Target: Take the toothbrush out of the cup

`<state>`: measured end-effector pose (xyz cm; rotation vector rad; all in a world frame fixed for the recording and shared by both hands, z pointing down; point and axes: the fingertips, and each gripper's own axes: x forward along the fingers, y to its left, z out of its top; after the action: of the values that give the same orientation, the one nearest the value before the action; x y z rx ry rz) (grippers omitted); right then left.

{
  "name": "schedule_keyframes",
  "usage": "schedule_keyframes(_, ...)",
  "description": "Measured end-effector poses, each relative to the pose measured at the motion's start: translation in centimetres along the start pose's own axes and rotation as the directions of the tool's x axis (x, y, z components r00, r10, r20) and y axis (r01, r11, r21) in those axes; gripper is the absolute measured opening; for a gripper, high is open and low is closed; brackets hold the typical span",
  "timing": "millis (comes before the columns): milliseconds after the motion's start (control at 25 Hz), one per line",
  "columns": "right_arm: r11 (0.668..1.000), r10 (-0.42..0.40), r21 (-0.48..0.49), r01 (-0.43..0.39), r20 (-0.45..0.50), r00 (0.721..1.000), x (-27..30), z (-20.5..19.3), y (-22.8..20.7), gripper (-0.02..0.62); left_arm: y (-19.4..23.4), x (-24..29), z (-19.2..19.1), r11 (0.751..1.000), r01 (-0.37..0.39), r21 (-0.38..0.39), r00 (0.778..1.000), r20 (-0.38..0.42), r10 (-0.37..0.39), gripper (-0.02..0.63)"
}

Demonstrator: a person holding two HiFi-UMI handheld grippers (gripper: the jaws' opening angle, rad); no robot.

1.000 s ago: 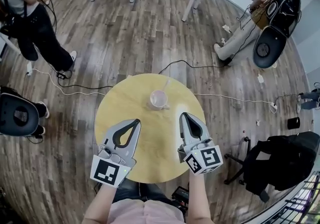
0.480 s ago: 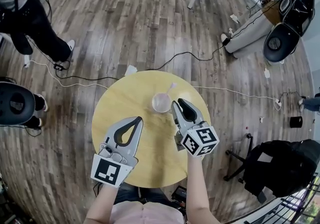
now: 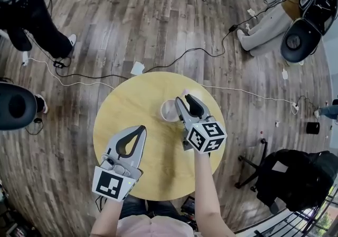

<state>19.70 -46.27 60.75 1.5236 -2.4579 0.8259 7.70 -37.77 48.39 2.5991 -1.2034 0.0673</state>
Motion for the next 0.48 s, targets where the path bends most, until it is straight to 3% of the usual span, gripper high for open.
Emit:
schedule_keyframes(200,1.0,-0.008,0.021,0.008,-0.035,0.999,1.2,-0.9,-0.1,0.149,0.8,-0.2,-0.7,1.0,-0.014,-0.016,1.0,-0.011,0.014,-0.005)
schedule_keyframes(280,1.0,-0.003,0.018,0.004,-0.034,0.999,1.3,-0.9,0.1,0.117,1.0,-0.4,-0.9,1.0,-0.016,-0.013,1.0,-0.017,0.016,-0.003)
schedule_keyframes(360,1.0,-0.004,0.009,0.004,-0.03,1.0,1.2,-0.9,0.4,0.041,1.2,-0.7,-1.5,1.0,-0.011,0.008,0.999,-0.039,0.011,-0.004)
schedule_keyframes(480,1.0,0.002,-0.008,-0.002,-0.027,1.0,1.2,-0.9,0.8,0.031,1.4,-0.9,-1.5,1.0,-0.011,0.014,0.999,-0.033,0.011,-0.004)
